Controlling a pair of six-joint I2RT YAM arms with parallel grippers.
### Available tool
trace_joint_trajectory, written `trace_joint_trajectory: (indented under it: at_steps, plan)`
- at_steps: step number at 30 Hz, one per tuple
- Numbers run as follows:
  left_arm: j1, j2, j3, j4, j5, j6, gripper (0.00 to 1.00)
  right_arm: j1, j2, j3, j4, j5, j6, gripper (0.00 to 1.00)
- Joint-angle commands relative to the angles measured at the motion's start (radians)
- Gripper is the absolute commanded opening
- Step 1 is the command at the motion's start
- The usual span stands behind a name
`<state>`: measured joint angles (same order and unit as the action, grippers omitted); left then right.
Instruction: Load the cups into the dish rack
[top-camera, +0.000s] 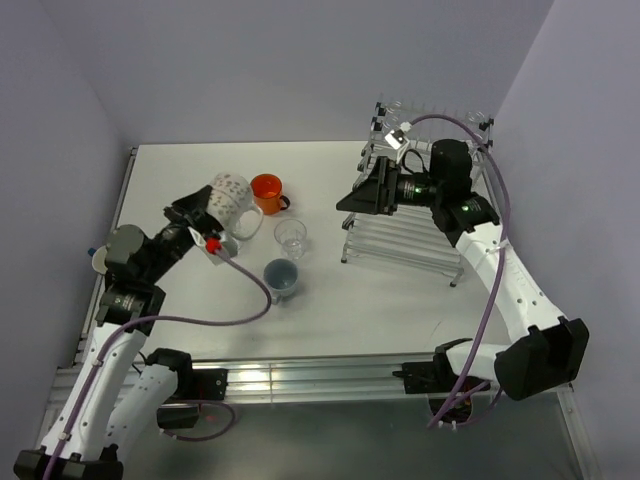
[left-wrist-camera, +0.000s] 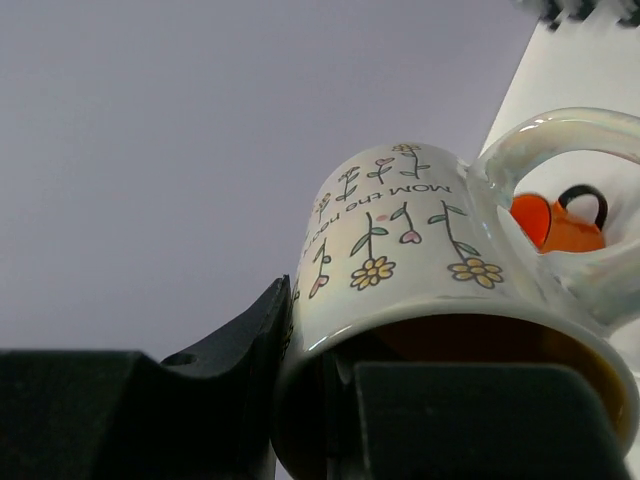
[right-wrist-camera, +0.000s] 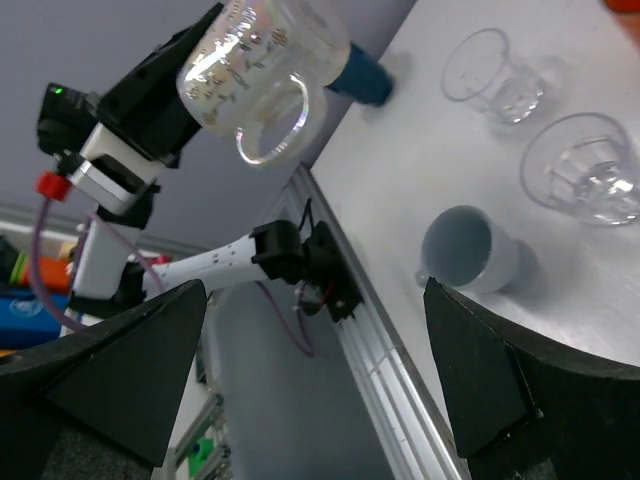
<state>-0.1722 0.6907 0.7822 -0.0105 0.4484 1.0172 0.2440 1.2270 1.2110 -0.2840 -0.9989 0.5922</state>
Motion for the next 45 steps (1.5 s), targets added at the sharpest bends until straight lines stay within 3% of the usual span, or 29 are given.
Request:
trace_joint_trajectory:
  at_steps: [1, 5, 8, 15, 20, 30, 41, 45]
  plan:
    - [-0.102, -0.042, -0.034, 0.409, 0.105, 0.277, 0.00, 0.040, 0.002, -0.039, 0.199, -0.086, 0.139, 0.98]
    - [-0.179, -0.019, -0.043, 0.420, 0.116, 0.462, 0.00, 0.083, 0.023, -0.057, 0.255, -0.076, 0.192, 0.98]
    - [-0.217, 0.001, -0.054, 0.475, 0.134, 0.503, 0.00, 0.135, 0.034, -0.103, 0.360, -0.070, 0.227, 0.98]
    - [-0.296, 0.053, -0.032, 0.537, 0.101, 0.509, 0.00, 0.221, 0.077, -0.145, 0.537, -0.037, 0.253, 0.94]
    - [-0.346, 0.070, -0.031, 0.589, 0.065, 0.512, 0.00, 0.253, 0.120, -0.139, 0.778, -0.038, 0.325, 0.91]
    - [-0.408, 0.086, -0.047, 0.692, 0.035, 0.524, 0.00, 0.323, 0.212, -0.117, 0.910, -0.026, 0.354, 0.88]
    - [-0.434, 0.096, -0.063, 0.742, 0.012, 0.505, 0.00, 0.360, 0.223, -0.105, 1.003, -0.027, 0.439, 0.61]
    - [-0.437, 0.096, -0.063, 0.744, 0.016, 0.498, 0.00, 0.360, 0.226, -0.102, 1.010, -0.027, 0.448, 0.46]
